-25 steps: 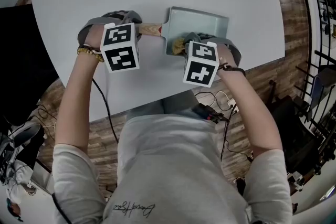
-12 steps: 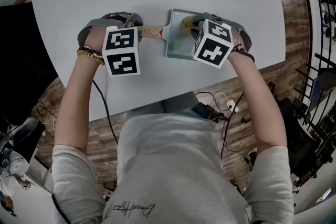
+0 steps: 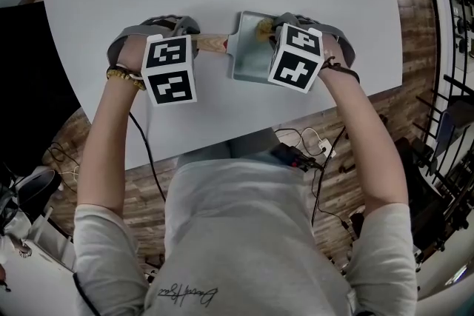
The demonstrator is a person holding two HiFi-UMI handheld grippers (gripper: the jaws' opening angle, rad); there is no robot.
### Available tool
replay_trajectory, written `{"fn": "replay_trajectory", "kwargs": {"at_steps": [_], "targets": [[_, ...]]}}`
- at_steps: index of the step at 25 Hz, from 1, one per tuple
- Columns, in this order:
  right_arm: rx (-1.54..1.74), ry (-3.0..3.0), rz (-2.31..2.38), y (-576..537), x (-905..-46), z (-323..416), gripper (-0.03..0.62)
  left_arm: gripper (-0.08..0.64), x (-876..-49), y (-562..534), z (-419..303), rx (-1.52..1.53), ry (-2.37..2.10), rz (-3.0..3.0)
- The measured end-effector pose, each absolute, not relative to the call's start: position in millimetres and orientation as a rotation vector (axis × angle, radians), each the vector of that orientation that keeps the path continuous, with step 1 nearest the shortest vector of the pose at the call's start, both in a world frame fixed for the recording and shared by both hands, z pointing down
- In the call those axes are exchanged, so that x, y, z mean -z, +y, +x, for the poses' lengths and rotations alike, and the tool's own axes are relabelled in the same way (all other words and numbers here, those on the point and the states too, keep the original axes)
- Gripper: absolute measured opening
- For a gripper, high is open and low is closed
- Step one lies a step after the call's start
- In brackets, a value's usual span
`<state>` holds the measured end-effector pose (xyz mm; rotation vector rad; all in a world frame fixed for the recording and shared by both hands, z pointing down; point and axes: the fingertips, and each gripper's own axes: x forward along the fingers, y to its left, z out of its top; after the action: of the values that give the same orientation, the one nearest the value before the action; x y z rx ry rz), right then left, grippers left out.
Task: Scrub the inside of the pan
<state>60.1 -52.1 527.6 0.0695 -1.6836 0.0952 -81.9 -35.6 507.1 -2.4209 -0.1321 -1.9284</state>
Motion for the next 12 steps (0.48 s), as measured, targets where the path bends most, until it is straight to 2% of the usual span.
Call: {"fn": "replay_trajectory", "kwargs": {"at_steps": [12], "targets": [[-0.212,-1.71,-0.036,10.6,-525.6,57.1,0.077,0.143,-508.6,-36.9,-83.1,1.943,-0.117,-2.405]]}}
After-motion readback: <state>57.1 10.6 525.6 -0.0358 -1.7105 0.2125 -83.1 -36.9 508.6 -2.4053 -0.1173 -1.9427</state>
